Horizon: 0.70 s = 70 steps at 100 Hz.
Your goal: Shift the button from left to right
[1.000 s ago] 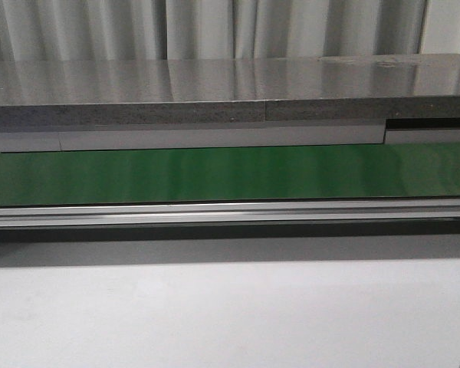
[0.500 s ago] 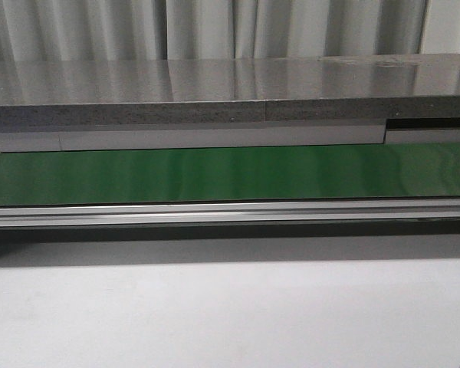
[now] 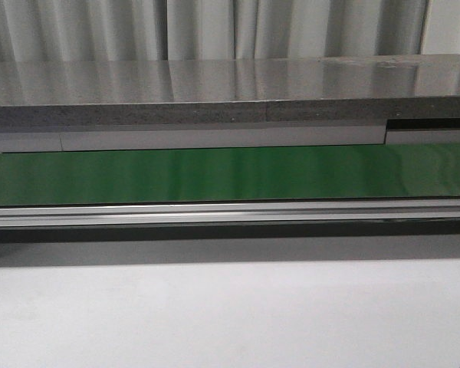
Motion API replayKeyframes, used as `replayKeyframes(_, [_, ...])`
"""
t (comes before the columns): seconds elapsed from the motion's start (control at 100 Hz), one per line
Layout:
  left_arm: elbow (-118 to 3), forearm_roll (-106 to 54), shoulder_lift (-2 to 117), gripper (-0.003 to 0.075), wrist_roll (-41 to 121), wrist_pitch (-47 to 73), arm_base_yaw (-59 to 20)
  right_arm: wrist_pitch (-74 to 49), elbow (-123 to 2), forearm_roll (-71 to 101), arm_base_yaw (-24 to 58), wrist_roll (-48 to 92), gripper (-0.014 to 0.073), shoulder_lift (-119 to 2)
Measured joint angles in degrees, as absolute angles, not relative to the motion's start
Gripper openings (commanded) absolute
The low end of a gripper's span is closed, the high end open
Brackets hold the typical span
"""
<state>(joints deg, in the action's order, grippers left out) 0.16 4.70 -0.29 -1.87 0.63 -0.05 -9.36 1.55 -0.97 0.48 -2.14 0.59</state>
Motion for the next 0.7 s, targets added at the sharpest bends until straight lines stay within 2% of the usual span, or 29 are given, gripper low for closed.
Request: replayKeyframes(0.7, [0.2,5.3,-0.3,-0.0020,-3.2,0.7,0.0,-9.4,1.6,-1.0,0.5,-2.1,-0.0068,0.6])
